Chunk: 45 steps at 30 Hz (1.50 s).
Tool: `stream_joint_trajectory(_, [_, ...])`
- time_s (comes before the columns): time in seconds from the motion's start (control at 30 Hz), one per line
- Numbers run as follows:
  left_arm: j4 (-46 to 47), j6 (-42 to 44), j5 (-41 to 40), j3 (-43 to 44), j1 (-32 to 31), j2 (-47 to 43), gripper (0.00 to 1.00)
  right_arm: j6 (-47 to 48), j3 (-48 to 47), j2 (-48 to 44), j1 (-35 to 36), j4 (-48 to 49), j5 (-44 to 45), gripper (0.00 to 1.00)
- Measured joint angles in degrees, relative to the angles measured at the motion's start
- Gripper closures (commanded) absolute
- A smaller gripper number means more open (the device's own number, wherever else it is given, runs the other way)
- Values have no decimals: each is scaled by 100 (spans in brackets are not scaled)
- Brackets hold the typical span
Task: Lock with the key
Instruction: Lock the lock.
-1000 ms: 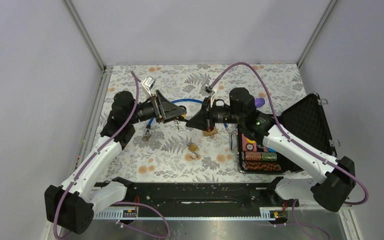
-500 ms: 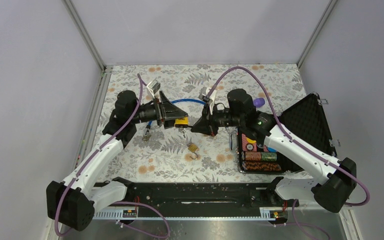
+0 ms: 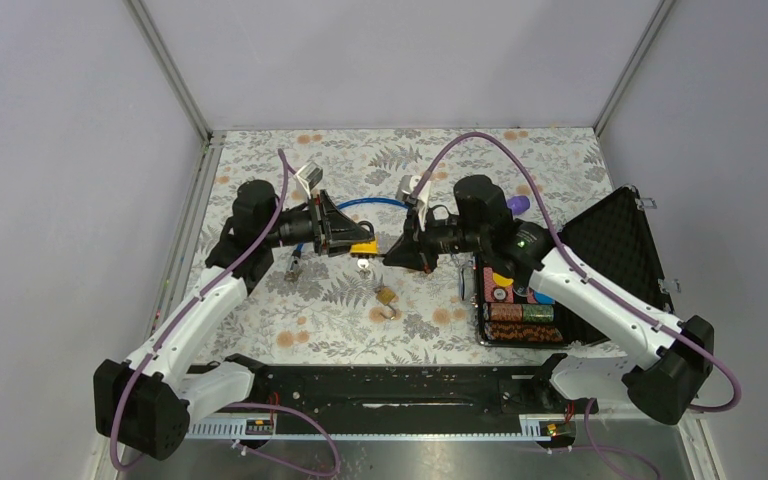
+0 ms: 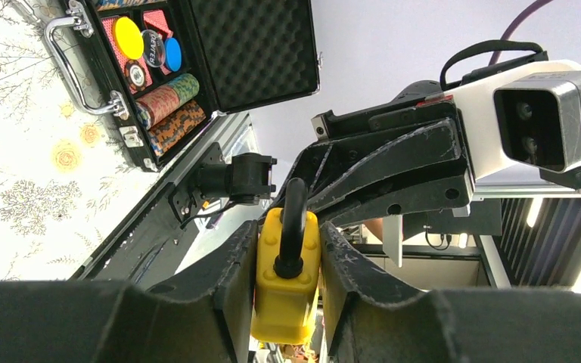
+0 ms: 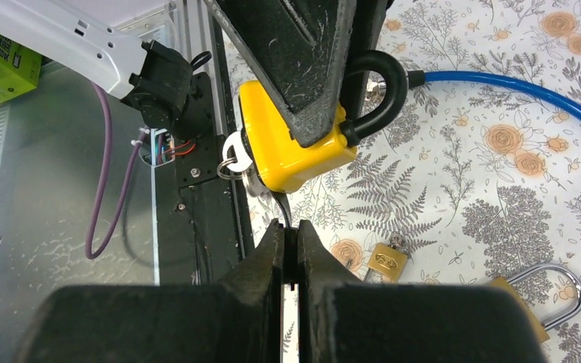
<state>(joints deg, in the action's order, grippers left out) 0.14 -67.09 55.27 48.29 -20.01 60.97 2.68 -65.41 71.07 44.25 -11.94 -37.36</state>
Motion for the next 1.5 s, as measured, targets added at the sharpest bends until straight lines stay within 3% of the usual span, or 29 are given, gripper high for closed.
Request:
stream_joint_trajectory(0.03, [-39,31,0,9,0,0,99,-13,0,9,0,-9,20,98])
stream_joint_trajectory(0.07, [-70,81,0,13,0,0,100,-39,0,17,0,-22,35,87])
stream_joint_trajectory(0.2, [-98,225,-20,28,-2,-4,100,-365,-26,37,9,-44,179,32])
stream_joint_trajectory(0.27, [-133,356,-140,46,-17,-55,100,-614,-35,26,11,118,321,20])
stream_joint_trajectory(0.33, [-269,579,-396,98,-37,-179,100,-918,-4,-15,11,376,439,17])
stream_joint_trajectory(0.6, [-72,1189,-1930,455,-39,-1051,100,-2503,413,-638,11,1620,831,16])
stream_joint_trajectory(0.8, [417,1443,-2581,584,-46,-1189,100,-3495,964,-833,11,2785,1106,20])
stream_joint_trajectory(0.97, [614,1460,-2765,584,-63,-1047,100,-4002,999,-487,17,3504,1019,31])
stream_joint_trajectory(1.33, [1091,1163,-2793,584,-79,-890,100,-4843,741,490,33,4651,887,28])
stream_joint_trajectory(1.43, [1165,1075,-2793,584,-79,-844,100,-4940,577,640,33,4780,898,34])
stream_joint_trajectory(1.5, [1185,1005,-2791,584,-79,-817,100,-4970,452,723,33,4828,896,44])
